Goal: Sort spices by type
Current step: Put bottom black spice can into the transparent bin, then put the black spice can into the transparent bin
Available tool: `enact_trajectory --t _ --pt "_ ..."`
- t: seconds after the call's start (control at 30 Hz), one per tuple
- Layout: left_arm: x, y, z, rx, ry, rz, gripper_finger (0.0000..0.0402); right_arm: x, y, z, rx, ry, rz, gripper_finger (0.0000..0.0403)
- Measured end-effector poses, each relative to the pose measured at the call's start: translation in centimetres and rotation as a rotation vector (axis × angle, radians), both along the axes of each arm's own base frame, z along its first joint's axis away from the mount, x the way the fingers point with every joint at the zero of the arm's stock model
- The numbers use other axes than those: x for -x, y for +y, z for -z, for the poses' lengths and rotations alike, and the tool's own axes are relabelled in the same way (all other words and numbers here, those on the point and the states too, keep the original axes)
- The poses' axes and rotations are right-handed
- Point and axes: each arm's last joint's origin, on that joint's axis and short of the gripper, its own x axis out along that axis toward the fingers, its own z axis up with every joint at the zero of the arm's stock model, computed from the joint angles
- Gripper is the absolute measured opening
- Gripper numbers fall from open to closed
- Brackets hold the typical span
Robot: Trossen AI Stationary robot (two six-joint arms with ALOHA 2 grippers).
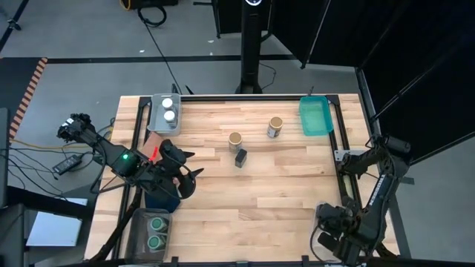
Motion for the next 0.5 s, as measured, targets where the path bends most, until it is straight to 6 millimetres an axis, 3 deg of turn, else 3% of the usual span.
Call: enact_trajectory --t 0.27,0.5 --pt "0.00 0.00 0.00 0.000 0.001 0.000 0.0302 -0.13 0.25 0.56 0.019 0.009 -0.015 0.0132" --pt "0.01 0.01 0.01 -0.001 0.002 0.000 0.0302 -0.13 0.24 0.56 0.021 0.012 -0.035 0.0214"
